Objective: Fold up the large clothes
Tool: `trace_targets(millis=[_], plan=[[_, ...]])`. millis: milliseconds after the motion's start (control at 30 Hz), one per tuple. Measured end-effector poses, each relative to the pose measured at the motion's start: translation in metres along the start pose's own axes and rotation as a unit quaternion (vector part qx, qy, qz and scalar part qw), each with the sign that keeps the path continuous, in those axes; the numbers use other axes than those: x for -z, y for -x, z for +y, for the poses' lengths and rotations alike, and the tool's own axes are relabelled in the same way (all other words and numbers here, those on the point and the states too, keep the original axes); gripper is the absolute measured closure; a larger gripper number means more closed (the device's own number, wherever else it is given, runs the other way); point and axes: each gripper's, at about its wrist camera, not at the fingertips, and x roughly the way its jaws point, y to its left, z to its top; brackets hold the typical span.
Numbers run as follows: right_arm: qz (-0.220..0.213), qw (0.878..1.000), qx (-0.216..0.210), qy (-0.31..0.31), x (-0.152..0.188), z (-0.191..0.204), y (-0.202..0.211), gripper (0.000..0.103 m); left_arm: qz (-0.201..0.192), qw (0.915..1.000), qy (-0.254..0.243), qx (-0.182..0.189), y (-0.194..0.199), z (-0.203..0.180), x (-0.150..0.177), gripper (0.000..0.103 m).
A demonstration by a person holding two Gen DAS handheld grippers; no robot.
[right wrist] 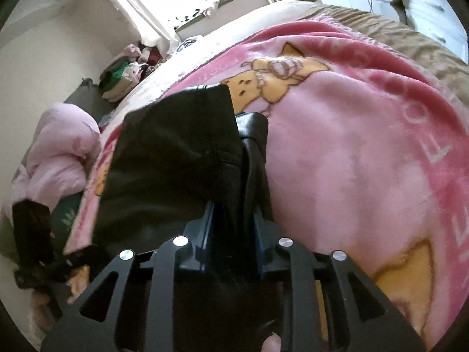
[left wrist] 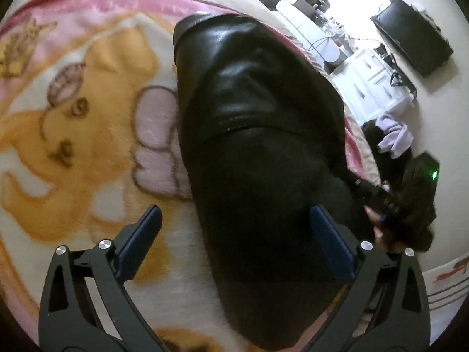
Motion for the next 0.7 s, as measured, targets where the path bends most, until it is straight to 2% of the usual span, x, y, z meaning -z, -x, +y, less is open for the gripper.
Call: trace_targets(millis=[67,133,200,233,300,367,433,500,533,600,700], plan=[[0.002,1.000,-0.008,-0.008,-0.002,0.000,0.002,0.071,0.001,1.0000,-0.002,-0.001,-0.005,-0.004,-0.001,0.008],[0.003,0.999,-0.021,-0.037,0.000,-0.009,0.007,0.060,0.004,1.0000,-0.004,-0.001,-0.008,-0.008,0.000,0.008],[0.013,0.995,-0.057,-0.082,0.000,-0.022,0.012,0.026,0.009,0.9999,-0.006,0.002,-0.012,-0.012,0.000,0.008],[0.015,0.991,-0.085,-0.099,0.003,-0.029,0.017,0.023,0.011,0.9999,-0.005,0.003,-0.014,-0.013,-0.001,0.008],[0.023,0.988,-0.110,-0.104,0.006,-0.034,0.023,0.023,0.014,0.9999,-0.005,0.006,-0.016,-0.015,-0.002,0.008],[0.037,0.988,-0.111,-0.100,0.010,-0.037,0.022,0.023,0.020,0.9997,-0.005,0.011,-0.018,-0.016,-0.002,0.008],[0.073,0.986,-0.109,-0.101,0.018,-0.038,0.008,0.023,0.023,0.9997,-0.007,0.009,-0.020,-0.017,-0.002,0.008],[0.090,0.982,-0.124,-0.113,0.023,-0.039,-0.003,0.024,0.028,0.9995,-0.013,0.003,-0.022,-0.018,-0.003,0.008],[0.094,0.979,-0.135,-0.124,0.026,-0.040,-0.007,0.024,0.030,0.9994,-0.015,0.000,-0.023,-0.019,-0.003,0.008],[0.093,0.974,-0.160,-0.133,0.029,-0.036,-0.010,0.035,0.032,0.9994,-0.015,0.001,-0.022,-0.017,-0.003,0.008],[0.085,0.974,-0.161,-0.135,0.036,-0.025,-0.010,0.036,0.033,0.9991,-0.027,-0.006,-0.017,-0.014,-0.002,0.008]])
